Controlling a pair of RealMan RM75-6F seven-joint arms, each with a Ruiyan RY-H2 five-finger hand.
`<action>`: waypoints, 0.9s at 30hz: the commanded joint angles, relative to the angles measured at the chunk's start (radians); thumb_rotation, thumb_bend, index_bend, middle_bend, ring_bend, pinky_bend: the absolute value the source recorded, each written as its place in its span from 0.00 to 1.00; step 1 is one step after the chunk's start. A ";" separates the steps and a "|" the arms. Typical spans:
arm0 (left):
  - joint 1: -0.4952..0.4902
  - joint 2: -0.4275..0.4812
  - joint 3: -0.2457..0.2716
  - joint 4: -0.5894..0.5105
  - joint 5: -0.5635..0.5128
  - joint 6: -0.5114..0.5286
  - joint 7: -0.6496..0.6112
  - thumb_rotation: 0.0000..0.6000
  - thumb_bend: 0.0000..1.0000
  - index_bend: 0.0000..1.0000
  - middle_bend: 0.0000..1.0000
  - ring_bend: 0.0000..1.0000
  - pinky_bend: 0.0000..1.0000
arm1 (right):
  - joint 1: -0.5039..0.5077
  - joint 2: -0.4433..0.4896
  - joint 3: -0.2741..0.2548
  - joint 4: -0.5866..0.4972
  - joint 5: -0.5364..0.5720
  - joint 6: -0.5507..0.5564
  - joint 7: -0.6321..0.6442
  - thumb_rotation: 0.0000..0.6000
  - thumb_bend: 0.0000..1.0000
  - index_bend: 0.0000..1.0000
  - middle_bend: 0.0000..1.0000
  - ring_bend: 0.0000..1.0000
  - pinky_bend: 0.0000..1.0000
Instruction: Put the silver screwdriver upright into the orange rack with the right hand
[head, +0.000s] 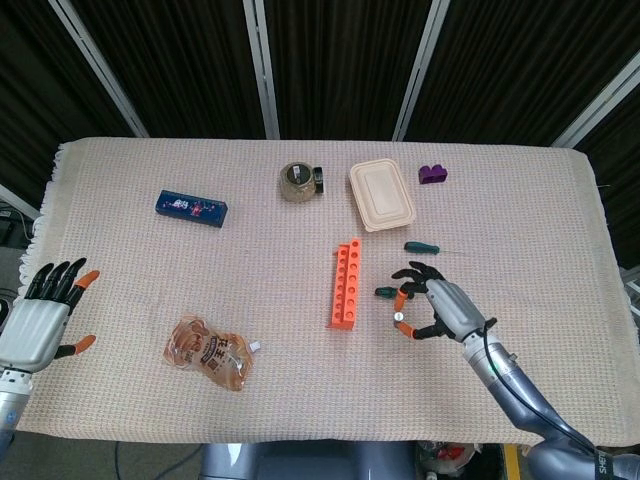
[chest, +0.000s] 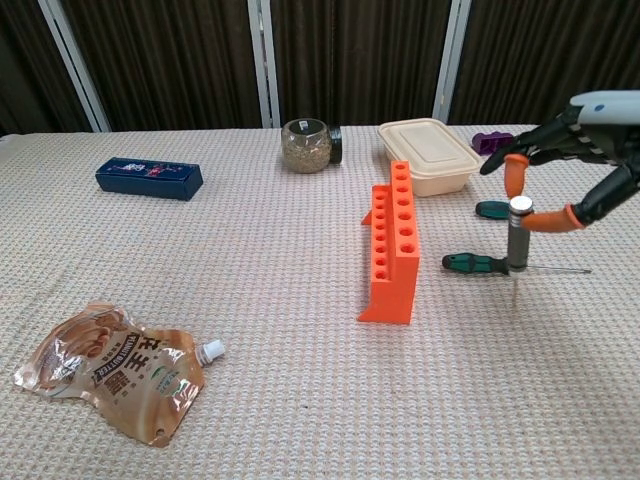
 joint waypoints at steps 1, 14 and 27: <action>0.001 -0.015 0.015 0.007 0.018 -0.002 0.011 1.00 0.13 0.12 0.00 0.00 0.00 | -0.007 0.116 0.098 -0.030 -0.045 -0.112 0.312 1.00 0.31 0.64 0.19 0.00 0.00; 0.011 -0.018 0.012 0.001 0.034 0.035 0.010 1.00 0.13 0.12 0.00 0.00 0.00 | 0.013 0.174 0.157 0.021 -0.229 -0.170 0.774 1.00 0.33 0.64 0.19 0.00 0.00; 0.004 0.001 -0.003 -0.016 0.023 0.036 0.010 1.00 0.13 0.12 0.00 0.00 0.00 | 0.093 0.182 0.139 0.029 -0.263 -0.177 0.838 1.00 0.33 0.64 0.19 0.00 0.00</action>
